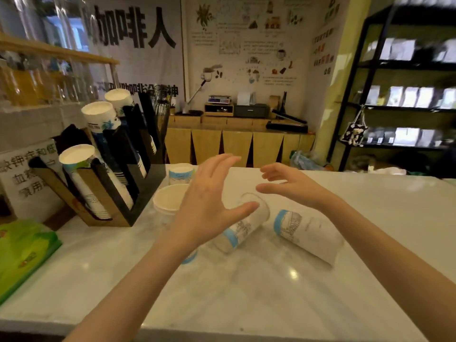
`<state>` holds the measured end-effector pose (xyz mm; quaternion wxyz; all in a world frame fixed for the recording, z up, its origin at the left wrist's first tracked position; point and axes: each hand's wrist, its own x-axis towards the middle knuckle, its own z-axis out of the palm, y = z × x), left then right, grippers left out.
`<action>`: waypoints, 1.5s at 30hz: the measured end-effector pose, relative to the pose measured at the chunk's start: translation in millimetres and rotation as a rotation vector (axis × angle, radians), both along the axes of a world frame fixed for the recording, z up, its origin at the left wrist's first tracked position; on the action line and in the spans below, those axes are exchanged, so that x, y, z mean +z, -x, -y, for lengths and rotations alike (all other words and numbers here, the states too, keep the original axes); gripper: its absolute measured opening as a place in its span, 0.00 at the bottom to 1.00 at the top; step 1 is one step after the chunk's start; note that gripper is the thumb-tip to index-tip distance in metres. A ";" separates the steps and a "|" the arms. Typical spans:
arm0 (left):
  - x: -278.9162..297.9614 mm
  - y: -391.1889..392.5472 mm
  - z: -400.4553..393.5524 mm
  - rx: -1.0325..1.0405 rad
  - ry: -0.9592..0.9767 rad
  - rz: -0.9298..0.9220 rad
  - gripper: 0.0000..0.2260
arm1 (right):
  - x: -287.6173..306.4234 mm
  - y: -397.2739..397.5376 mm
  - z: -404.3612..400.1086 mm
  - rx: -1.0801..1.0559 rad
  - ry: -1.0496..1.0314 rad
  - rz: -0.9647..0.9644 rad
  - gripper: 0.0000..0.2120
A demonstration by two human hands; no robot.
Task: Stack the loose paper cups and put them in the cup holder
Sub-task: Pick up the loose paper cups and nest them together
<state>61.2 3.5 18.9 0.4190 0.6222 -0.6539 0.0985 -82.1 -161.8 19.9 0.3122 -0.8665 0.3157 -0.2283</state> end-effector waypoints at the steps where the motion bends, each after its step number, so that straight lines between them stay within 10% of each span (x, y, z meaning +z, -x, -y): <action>1: -3.3 6.5 12.2 -0.017 -0.047 0.012 0.34 | -3.3 10.0 4.7 -0.030 0.010 -0.039 0.34; 10: -51.9 25.2 92.6 0.248 -0.644 0.122 0.40 | -36.4 54.6 33.4 -0.209 0.030 -0.533 0.41; 17: -66.9 21.6 99.3 0.392 -0.689 0.210 0.40 | -47.1 44.7 35.7 -0.197 0.004 -0.702 0.36; 32: 67.2 -37.0 4.5 0.034 0.157 -0.569 0.50 | -6.6 -18.5 28.1 0.013 0.027 -0.151 0.19; 41: 19.8 -78.9 -25.3 0.094 0.037 -0.609 0.52 | 69.5 -54.1 -17.0 0.135 0.286 0.268 0.29; 45: -7.2 -82.6 -26.4 0.091 -0.073 -0.635 0.52 | 92.4 -69.9 -42.7 0.124 0.763 0.228 0.31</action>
